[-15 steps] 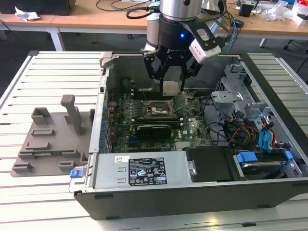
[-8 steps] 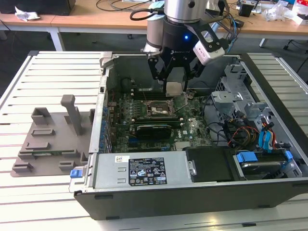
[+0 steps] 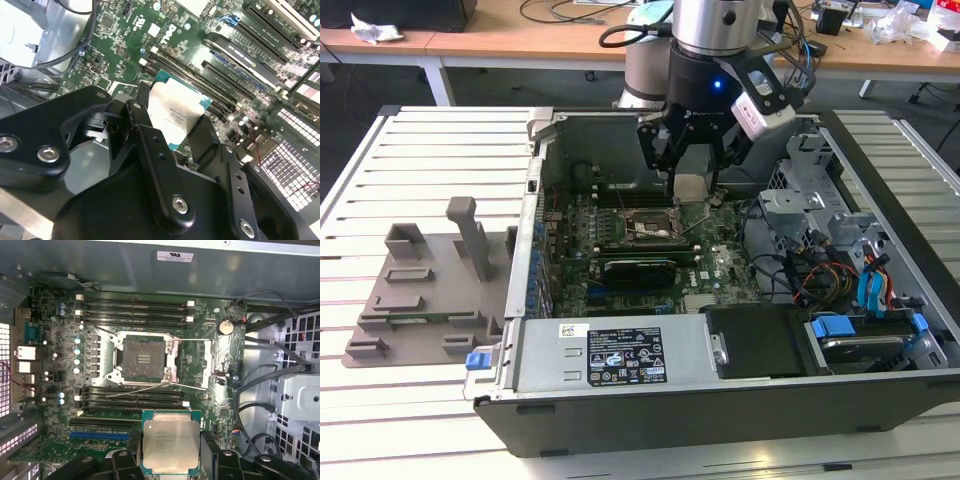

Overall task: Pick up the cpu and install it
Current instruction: 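Pick up the cpu and move it towards the insertion slot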

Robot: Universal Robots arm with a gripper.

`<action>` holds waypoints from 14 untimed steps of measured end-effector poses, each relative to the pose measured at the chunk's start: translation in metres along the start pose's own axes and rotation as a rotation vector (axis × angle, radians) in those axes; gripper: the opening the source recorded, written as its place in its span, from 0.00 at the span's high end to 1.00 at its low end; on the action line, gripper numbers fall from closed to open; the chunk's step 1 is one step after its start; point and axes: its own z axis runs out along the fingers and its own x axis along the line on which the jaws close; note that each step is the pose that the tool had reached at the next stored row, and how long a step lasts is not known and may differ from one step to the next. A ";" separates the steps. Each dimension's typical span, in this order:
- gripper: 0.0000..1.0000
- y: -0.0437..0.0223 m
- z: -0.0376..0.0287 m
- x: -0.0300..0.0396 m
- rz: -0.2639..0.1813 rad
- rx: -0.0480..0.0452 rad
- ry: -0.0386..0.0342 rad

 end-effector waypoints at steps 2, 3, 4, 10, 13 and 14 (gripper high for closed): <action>0.45 0.0009 0.0013 -0.0020 0.000 0.0001 -0.0001; 0.45 0.0016 0.0015 -0.0022 0.000 0.0002 0.0000; 0.45 0.0022 0.0015 -0.0022 0.000 0.0003 0.0001; 0.45 0.0202 0.0031 0.0006 -0.001 0.0278 0.0014; 0.45 0.0230 0.0111 0.0007 -0.002 0.0282 0.0013; 0.45 0.0232 0.0133 0.0008 -0.002 0.0282 0.0013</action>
